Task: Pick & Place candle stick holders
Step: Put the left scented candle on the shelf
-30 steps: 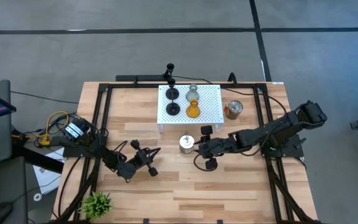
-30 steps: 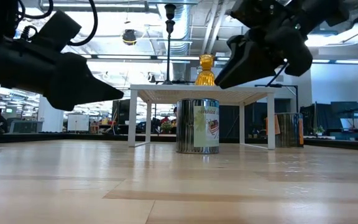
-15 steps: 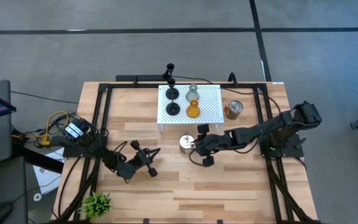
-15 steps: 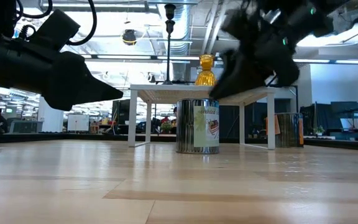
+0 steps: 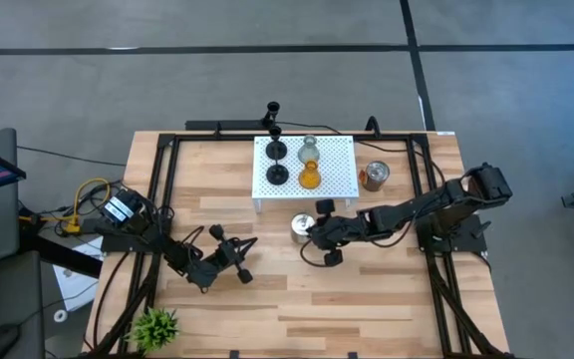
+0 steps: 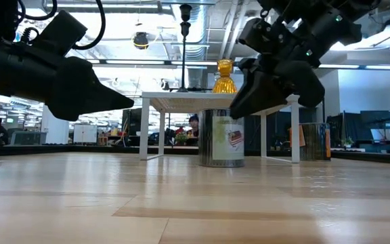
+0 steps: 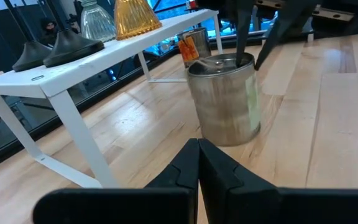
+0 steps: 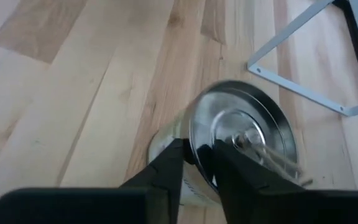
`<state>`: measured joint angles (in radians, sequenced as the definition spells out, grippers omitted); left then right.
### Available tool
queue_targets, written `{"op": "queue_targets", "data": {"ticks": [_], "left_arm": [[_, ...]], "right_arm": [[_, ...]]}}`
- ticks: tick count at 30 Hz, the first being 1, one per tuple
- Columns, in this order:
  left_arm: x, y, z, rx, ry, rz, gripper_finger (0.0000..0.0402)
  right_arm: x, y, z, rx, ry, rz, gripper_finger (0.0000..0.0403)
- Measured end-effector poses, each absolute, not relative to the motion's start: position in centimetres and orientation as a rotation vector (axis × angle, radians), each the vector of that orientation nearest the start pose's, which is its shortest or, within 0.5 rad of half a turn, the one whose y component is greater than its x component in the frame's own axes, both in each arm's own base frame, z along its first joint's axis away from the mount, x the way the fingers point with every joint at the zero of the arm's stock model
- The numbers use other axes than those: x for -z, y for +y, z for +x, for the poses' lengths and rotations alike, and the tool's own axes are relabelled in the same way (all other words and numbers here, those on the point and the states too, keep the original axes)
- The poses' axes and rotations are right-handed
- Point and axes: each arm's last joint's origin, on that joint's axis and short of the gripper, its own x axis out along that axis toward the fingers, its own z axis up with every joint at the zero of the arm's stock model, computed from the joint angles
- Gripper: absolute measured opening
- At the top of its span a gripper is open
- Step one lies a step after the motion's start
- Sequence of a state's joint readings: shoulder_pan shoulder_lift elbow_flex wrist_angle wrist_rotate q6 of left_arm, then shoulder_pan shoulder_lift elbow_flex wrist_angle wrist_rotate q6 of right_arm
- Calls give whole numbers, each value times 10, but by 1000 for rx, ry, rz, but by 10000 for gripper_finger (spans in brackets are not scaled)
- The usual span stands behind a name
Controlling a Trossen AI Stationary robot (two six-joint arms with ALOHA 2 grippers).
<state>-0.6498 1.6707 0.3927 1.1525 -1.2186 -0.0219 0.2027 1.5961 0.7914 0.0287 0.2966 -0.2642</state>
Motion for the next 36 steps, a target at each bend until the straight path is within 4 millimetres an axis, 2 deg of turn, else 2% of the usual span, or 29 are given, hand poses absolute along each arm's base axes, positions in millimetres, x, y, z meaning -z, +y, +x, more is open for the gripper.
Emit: {"op": "queue_targets", "data": {"ticks": [7,16,21,28,36], "left_arm": [[-139,-131,217,-569,69,81,6],[-139,-131,217,-569,69,80,6],[-139,-131,217,-569,69,81,6],[-139,-131,217,-569,69,80,6],[-139,-131,217,-569,69,80,6]], "right_arm": [[-166,54,299,9,801,-393,10],[-170,65,292,34,802,-414,2],[-181,70,278,26,822,-372,1],[-220,80,263,36,812,-333,0],[-283,92,256,9,813,-324,0]]}}
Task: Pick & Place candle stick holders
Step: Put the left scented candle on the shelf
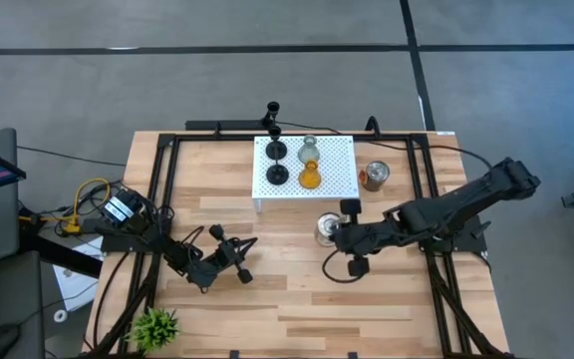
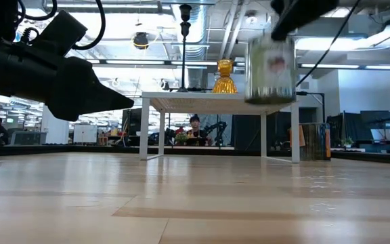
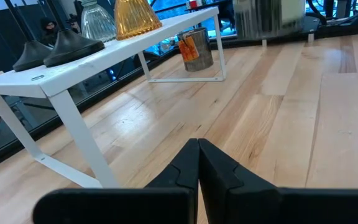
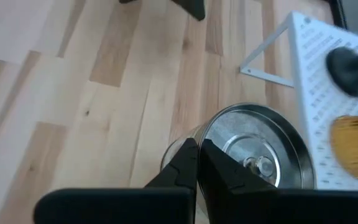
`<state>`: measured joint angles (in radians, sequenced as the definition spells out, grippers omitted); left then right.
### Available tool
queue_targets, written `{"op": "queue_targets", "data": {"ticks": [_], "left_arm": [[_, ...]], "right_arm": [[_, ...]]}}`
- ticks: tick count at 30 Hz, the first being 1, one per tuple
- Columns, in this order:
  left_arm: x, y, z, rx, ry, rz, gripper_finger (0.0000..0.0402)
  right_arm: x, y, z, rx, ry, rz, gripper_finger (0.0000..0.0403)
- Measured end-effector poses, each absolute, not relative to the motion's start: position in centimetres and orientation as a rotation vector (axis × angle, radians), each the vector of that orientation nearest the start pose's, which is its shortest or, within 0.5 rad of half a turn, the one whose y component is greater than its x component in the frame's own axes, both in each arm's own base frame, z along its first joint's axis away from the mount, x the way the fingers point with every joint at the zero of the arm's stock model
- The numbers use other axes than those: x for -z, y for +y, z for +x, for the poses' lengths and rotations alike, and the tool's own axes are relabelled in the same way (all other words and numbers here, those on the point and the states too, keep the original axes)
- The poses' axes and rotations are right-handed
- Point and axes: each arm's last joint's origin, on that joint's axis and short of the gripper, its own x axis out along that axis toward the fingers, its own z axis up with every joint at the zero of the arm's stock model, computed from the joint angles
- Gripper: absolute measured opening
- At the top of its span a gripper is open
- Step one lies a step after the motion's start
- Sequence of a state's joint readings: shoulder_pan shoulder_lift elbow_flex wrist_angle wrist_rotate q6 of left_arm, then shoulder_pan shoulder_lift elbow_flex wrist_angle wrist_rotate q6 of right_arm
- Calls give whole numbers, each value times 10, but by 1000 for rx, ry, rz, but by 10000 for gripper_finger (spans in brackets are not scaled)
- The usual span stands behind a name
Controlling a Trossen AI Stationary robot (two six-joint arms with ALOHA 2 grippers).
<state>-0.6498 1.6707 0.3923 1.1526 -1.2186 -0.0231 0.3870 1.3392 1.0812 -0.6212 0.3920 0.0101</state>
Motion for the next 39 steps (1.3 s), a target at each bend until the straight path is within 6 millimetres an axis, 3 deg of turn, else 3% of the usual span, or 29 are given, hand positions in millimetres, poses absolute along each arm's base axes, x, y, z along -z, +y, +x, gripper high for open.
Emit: {"op": "queue_targets", "data": {"ticks": [7,14,23,30,39], "left_arm": [[-139,-131,217,-569,69,80,6],[-139,-131,217,-569,69,80,6],[-139,-131,217,-569,69,80,6],[-139,-131,217,-569,69,80,6],[-139,-131,217,-569,71,82,6]], "right_arm": [[-329,88,252,38,838,-363,0],[-355,57,250,146,870,-445,0],[-366,-1,245,281,908,-464,0],[-371,-41,242,277,887,-359,0],[-373,-74,241,268,842,-306,0]]}}
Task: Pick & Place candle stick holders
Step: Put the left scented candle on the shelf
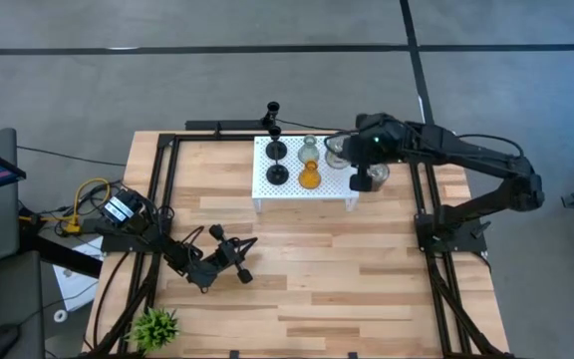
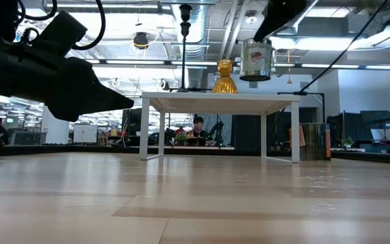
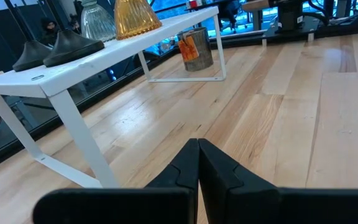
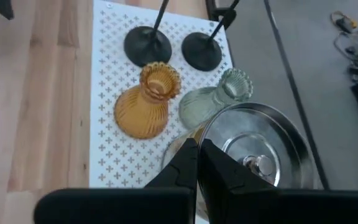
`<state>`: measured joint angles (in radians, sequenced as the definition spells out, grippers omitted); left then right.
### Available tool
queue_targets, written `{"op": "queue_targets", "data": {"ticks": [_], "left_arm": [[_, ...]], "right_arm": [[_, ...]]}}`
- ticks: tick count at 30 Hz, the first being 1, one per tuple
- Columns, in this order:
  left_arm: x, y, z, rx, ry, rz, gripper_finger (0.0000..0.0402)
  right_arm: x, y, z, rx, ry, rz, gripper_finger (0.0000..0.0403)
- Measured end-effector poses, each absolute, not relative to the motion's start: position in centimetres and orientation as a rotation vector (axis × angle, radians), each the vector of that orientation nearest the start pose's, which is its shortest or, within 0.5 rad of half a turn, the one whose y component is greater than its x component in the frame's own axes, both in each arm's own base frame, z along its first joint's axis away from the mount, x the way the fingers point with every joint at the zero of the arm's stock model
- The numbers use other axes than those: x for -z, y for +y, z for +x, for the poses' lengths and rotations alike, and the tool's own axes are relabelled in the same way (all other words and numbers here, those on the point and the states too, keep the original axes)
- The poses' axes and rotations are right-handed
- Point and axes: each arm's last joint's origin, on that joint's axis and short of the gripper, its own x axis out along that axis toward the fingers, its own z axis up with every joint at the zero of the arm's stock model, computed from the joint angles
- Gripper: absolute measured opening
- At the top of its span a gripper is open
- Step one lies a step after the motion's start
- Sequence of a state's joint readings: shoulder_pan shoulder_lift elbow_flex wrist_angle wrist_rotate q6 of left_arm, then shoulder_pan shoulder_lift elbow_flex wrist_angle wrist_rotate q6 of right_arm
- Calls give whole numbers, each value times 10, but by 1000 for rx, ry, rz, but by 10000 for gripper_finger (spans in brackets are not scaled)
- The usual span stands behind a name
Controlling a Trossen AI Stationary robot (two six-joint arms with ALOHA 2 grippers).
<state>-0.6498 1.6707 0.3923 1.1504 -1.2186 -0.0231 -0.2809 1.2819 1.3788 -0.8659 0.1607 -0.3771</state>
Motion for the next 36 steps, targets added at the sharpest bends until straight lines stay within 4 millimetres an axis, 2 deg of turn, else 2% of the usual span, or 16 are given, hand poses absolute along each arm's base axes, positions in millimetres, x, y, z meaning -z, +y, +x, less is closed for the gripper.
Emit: {"op": "queue_targets", "data": {"ticks": [6,18,28,33,36], "left_arm": [[-139,-131,217,-569,71,83,6],[-139,-131,217,-569,71,83,6],[-139,-131,217,-569,71,83,6],[-139,-130,217,-569,72,83,6],[-139,-130,217,-569,72,84,6]], "right_arm": [[-373,-88,236,296,842,-268,0],[-350,-108,234,314,856,-219,0],[-346,-112,235,338,839,-196,0],[-341,-112,240,331,852,-194,0],[-336,-112,250,315,857,-198,0]]}}
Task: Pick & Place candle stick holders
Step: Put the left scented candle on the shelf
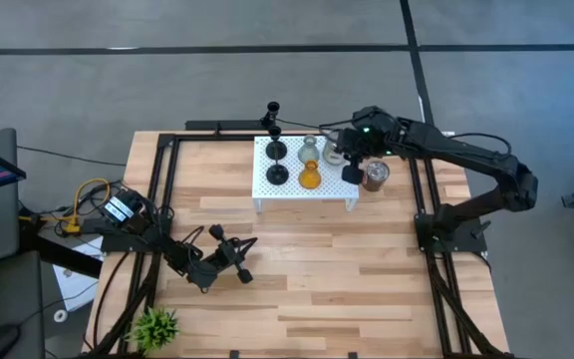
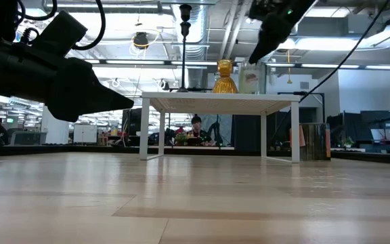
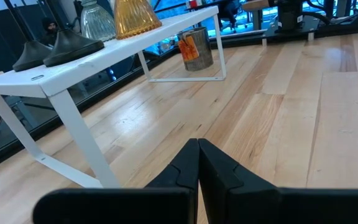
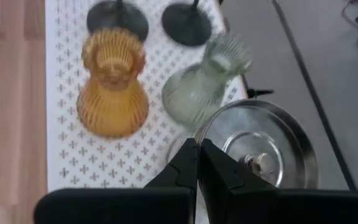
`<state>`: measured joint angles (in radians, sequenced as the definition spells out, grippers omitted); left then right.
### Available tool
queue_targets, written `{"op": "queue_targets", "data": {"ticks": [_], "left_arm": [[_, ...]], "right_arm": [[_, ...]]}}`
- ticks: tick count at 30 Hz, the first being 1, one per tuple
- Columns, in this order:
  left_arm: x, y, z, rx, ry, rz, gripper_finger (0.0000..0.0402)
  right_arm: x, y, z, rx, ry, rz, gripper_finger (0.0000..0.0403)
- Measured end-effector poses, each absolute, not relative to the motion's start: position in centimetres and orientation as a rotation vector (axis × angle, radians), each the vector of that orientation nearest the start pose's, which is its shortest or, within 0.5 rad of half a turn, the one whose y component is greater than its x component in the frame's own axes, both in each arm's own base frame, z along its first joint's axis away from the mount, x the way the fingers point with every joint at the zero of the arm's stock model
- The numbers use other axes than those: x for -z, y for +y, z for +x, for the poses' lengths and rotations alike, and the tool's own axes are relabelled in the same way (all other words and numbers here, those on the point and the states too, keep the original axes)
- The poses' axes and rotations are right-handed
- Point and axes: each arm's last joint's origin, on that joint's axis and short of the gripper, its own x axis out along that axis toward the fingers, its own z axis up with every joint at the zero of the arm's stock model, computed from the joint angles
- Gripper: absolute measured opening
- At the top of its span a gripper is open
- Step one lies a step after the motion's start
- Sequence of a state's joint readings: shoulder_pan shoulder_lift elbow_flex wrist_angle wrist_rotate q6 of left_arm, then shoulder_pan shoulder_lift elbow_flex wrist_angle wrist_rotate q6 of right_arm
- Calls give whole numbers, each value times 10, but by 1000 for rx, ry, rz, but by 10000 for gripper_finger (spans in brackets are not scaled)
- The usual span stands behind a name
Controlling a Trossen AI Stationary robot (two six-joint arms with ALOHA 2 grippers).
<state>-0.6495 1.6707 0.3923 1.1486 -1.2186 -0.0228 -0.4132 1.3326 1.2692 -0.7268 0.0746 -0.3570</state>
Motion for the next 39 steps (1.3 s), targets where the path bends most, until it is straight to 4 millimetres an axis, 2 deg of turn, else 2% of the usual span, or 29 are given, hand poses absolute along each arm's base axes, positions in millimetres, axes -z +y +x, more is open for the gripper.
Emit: {"op": "queue_targets", "data": {"ticks": [9,28,39], "left_arm": [[-138,-131,217,-569,74,87,6],[-138,-130,217,-569,75,88,6],[-138,-130,217,-569,75,88,6]], "right_arm": [[-323,-121,259,319,905,-192,0],[-322,-124,256,345,920,-183,1],[-323,-124,256,354,915,-188,45]]}}
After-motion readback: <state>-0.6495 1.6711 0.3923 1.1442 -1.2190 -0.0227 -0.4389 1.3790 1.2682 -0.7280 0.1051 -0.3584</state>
